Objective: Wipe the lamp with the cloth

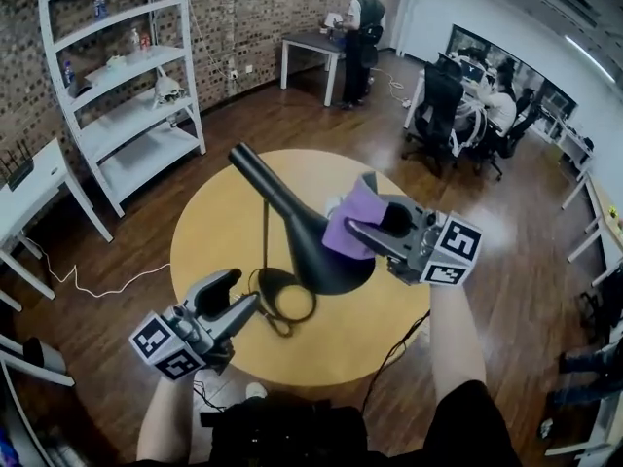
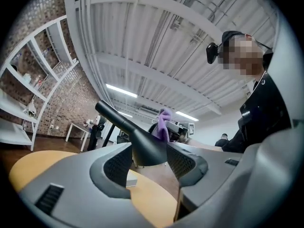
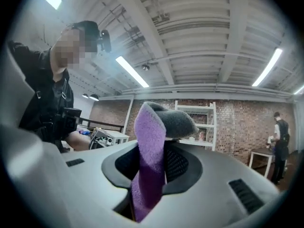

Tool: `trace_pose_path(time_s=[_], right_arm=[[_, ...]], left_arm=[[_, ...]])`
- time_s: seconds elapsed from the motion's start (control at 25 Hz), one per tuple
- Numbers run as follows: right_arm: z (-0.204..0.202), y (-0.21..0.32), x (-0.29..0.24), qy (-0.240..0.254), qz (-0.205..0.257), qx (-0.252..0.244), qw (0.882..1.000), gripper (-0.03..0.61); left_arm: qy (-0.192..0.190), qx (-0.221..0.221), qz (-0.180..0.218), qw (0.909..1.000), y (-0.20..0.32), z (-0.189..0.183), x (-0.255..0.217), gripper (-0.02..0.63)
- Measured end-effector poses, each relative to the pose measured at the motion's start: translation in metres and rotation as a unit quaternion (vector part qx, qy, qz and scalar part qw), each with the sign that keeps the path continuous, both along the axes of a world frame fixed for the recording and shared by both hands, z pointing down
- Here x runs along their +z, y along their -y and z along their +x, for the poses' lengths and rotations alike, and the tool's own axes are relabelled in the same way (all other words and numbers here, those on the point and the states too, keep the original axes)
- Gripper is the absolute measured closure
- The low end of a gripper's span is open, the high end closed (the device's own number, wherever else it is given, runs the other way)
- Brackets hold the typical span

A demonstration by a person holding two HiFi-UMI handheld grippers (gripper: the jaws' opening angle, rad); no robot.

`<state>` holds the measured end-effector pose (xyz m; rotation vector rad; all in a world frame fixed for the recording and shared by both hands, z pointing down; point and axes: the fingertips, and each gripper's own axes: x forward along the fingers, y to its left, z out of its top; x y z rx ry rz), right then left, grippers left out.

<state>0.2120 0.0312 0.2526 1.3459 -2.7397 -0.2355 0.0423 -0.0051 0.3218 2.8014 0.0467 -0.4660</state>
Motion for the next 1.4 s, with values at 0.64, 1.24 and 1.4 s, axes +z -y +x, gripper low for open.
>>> trace_pose_path(time_s=[0.64,1.24,1.4], right_arm=[[-0.019,0.117,0.02,-0.092,-0.172,0.031,0.98,0.469],[0.013,0.002,0.041,0.041,-0.116,0.056,0.991,0.468],[0.018,-0.019,0.04,0.074,-0.078,0.083,0.991,0.468]], left_arm=[[-0.018,-0.014,0.018,0.9996,0.057,-0.014,-0.001,0.402],[-0.021,0.023,-0.024,0.9992,0.048,0.023,0.01,0.402],[-0.02,0.013,-0.039,0.9989,0.044,0.02,0.016,0.402]])
